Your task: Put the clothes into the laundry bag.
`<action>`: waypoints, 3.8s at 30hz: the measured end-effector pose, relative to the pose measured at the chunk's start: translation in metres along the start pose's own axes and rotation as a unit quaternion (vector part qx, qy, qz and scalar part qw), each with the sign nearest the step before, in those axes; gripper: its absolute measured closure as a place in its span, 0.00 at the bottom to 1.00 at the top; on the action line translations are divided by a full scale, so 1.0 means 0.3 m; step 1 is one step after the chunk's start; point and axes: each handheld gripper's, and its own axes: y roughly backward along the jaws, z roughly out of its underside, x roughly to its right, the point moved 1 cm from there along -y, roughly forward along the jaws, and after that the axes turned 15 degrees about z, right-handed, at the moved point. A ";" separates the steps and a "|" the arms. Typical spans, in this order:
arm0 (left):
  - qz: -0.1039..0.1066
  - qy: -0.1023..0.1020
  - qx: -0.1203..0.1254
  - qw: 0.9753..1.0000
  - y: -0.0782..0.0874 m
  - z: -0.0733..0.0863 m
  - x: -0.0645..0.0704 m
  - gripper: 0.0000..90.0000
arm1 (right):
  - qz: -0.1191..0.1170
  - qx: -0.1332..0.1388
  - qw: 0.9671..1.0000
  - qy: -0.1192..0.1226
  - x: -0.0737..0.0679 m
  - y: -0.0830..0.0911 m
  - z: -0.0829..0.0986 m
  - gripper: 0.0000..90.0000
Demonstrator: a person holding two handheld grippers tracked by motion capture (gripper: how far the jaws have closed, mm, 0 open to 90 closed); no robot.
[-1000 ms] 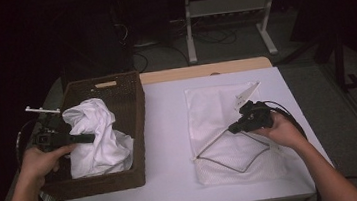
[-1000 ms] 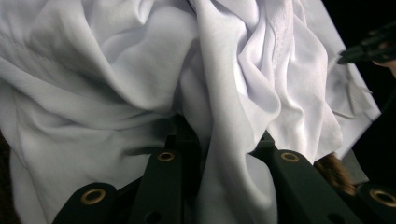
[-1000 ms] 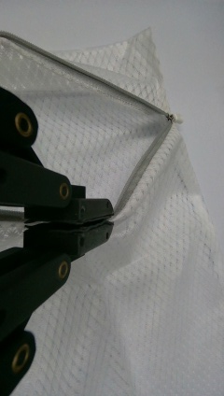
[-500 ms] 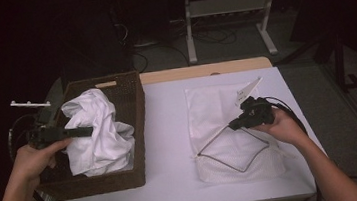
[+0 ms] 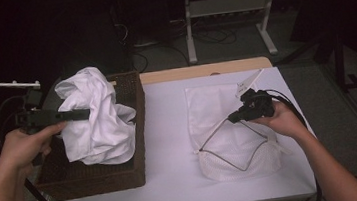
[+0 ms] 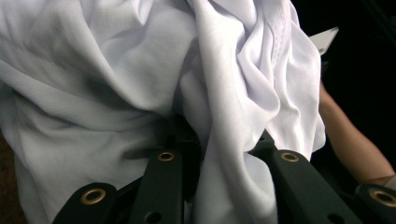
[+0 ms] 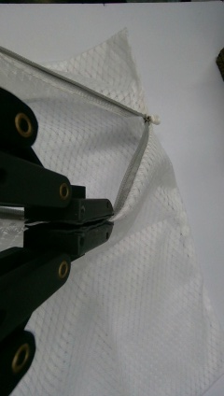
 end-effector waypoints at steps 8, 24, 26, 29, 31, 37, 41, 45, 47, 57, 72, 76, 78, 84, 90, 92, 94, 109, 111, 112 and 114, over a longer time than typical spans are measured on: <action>0.033 -0.029 -0.007 0.999 -0.067 -0.070 0.091 0.81 | 0.002 0.006 1.000 -0.001 0.021 -0.005 -0.018 0.97; 0.122 -0.058 -0.092 0.987 -0.473 -0.091 0.188 0.81 | 0.011 0.016 1.000 -0.020 0.080 0.011 -0.055 0.97; 0.130 -0.059 -0.108 0.984 -0.521 -0.073 0.189 0.81 | 0.009 0.011 1.000 -0.026 0.081 0.005 -0.052 0.97; 0.139 -0.058 -0.128 0.980 -0.584 -0.037 0.185 0.81 | 0.010 0.010 0.999 -0.029 0.084 -0.002 -0.051 0.97; 0.147 -0.056 -0.140 0.978 -0.620 -0.007 0.179 0.81 | 0.012 0.012 1.000 -0.026 0.087 -0.007 -0.052 0.97; 0.168 -0.047 -0.190 0.966 -0.715 0.087 0.173 0.81 | 0.014 0.004 1.000 -0.026 0.077 -0.018 -0.054 0.97; 0.193 -0.055 -0.212 0.956 -0.755 0.131 0.203 0.81 | 0.018 0.003 0.999 -0.029 0.073 -0.021 -0.053 0.97; 0.214 -0.052 -0.237 0.946 -0.818 0.172 0.212 0.81 | 0.018 0.008 0.999 -0.034 0.070 -0.020 -0.053 0.97; 0.213 -0.042 -0.250 0.943 -0.859 0.197 0.194 0.81 | 0.017 0.014 0.999 -0.037 0.063 -0.016 -0.052 0.97; 0.226 0.033 -0.256 0.939 -1.101 0.299 0.030 0.80 | 0.008 0.038 0.999 -0.029 0.012 0.041 -0.051 0.97; 0.166 0.042 -0.169 0.971 -1.093 0.280 -0.016 0.72 | -0.005 0.036 0.999 -0.009 -0.062 0.062 -0.035 0.97; 0.165 0.029 -0.169 0.971 -1.148 0.307 -0.002 0.86 | -0.013 0.038 0.999 0.000 -0.086 0.061 -0.057 0.97; 0.180 0.018 -0.163 0.970 -1.154 0.307 0.017 0.87 | -0.013 0.037 0.999 0.005 -0.093 0.062 -0.065 0.97; 0.240 -0.018 -0.171 0.955 -1.114 0.278 0.109 0.88 | -0.015 0.043 0.999 0.007 -0.099 0.084 -0.062 0.97; 0.223 -0.026 -0.167 0.960 -1.133 0.267 0.102 0.88 | -0.011 0.051 0.999 0.003 -0.100 0.109 -0.061 0.97; 0.198 -0.001 -0.144 0.970 -1.141 0.273 0.046 0.88 | -0.007 0.043 0.999 0.002 -0.099 0.110 -0.055 0.97; 0.174 0.026 -0.117 0.977 -1.136 0.280 -0.017 0.88 | -0.008 0.042 0.999 0.001 -0.099 0.114 -0.048 0.97; 0.078 0.008 -0.071 0.994 -1.048 0.279 -0.010 0.63 | -0.011 0.023 1.000 0.003 -0.110 0.101 -0.009 0.97; 0.082 0.013 -0.082 0.993 -1.025 0.280 0.001 0.53 | -0.012 0.023 1.000 0.000 -0.106 0.101 -0.001 0.97; 0.080 0.013 -0.089 0.993 -1.013 0.280 0.009 0.47 | -0.012 0.024 1.000 0.000 -0.104 0.100 0.002 0.97; 0.079 0.003 -0.100 0.992 -0.986 0.282 0.026 0.43 | -0.012 0.022 1.000 -0.003 -0.104 0.098 0.007 0.97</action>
